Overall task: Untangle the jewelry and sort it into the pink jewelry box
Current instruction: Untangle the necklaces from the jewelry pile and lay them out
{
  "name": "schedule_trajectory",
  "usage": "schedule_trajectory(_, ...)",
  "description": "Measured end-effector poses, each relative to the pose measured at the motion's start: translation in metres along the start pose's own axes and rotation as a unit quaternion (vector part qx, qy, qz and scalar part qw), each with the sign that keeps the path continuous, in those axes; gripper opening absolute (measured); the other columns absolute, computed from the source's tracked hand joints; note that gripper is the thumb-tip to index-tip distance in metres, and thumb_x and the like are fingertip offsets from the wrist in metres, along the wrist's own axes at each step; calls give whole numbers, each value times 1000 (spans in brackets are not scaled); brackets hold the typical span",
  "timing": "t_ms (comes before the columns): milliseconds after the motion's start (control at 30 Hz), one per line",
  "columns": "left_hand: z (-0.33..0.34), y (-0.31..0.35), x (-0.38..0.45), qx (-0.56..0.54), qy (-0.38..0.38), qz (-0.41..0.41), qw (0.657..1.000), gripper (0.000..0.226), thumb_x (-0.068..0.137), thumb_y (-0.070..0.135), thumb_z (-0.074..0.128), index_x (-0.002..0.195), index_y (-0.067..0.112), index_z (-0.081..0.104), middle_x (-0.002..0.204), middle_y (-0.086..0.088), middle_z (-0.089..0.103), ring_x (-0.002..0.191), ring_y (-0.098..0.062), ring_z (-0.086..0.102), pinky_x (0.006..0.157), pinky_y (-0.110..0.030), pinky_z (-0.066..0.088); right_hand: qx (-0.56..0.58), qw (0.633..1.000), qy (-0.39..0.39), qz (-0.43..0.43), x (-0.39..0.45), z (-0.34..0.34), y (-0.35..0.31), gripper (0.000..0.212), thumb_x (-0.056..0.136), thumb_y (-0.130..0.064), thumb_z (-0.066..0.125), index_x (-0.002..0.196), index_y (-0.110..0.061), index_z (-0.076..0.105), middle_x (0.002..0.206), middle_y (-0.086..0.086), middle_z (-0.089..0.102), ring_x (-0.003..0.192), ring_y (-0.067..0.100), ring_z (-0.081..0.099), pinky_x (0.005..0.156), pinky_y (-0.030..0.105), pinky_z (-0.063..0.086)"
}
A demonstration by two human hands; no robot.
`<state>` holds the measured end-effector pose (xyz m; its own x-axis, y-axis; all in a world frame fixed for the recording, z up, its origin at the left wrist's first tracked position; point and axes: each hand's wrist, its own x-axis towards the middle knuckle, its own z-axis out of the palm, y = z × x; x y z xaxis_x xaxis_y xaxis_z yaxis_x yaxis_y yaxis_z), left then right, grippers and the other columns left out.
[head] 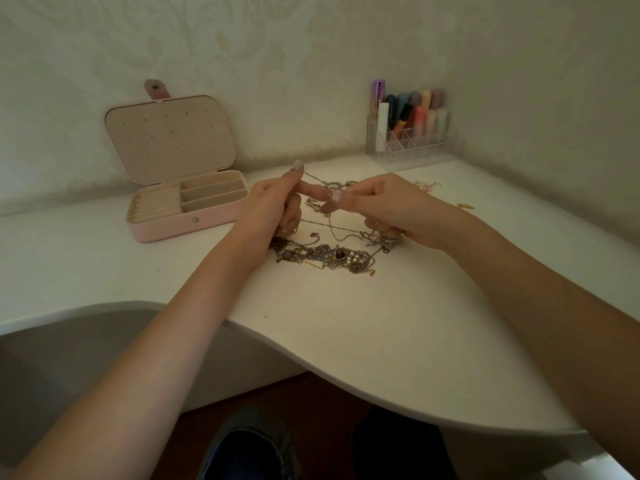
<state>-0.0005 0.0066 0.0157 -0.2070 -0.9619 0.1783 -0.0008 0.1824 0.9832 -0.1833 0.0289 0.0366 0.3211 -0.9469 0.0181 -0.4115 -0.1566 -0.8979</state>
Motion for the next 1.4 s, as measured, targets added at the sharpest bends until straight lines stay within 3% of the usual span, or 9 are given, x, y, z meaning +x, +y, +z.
schedule_trajectory(200,-1,-1,2,-8,6,-9,1000,47,98,40,43,71,14,72,34,5,26,33,-10,22,38,-18,20,6,1000,13,-3,6,-1,6,15,79,-34,73,79,-20,68,45,-8,29,39,8,21,40,21,17)
schedule_trajectory(367,0,-2,3,-4,25,-11,1000,44,97,38,45,71,12,69,34,5,26,32,-10,21,37,-16,19,-46,999,14,-22,10,-1,9,20,85,-29,68,67,-21,60,63,11,49,45,12,25,44,23,20)
schedule_trajectory(500,-1,-2,4,7,38,-14,999,45,98,38,45,72,12,70,34,5,26,31,-9,21,37,-16,19,-107,993,18,-43,9,-3,12,20,89,-32,63,78,-15,62,50,-2,38,46,14,28,48,25,26)
schedule_trajectory(667,-1,-2,3,6,44,-19,999,47,98,40,43,74,11,72,35,5,24,32,-9,21,37,-16,19,-140,989,11,-45,9,-4,12,23,97,-34,50,79,-22,59,44,-12,38,46,12,32,53,28,32)
schedule_trajectory(967,-3,-2,4,8,43,-32,999,43,98,39,45,80,13,74,38,6,19,35,-10,18,39,-18,17,-63,997,-13,-45,7,-7,7,25,95,-28,54,74,-17,60,52,-6,37,49,12,28,50,25,28)
schedule_trajectory(1133,-3,0,3,-27,-19,-69,997,45,100,36,35,95,13,73,41,6,15,37,-10,16,38,-19,17,-78,995,-13,-55,5,-5,8,24,94,-34,56,80,-17,66,49,-3,35,46,13,26,48,25,24)
schedule_trajectory(1267,-2,1,3,-49,-38,-82,995,48,99,31,35,70,12,69,37,7,16,32,-8,17,36,-17,17,-42,999,-25,-17,6,-5,8,29,97,-30,50,73,-15,55,50,-6,32,45,10,23,45,23,21)
schedule_trajectory(1400,-4,0,4,-75,-28,-97,992,51,98,31,37,49,18,42,36,7,18,32,-8,16,36,-15,17,26,999,-35,3,8,-8,8,38,99,-30,44,63,-18,43,50,-5,28,46,11,19,45,25,17)
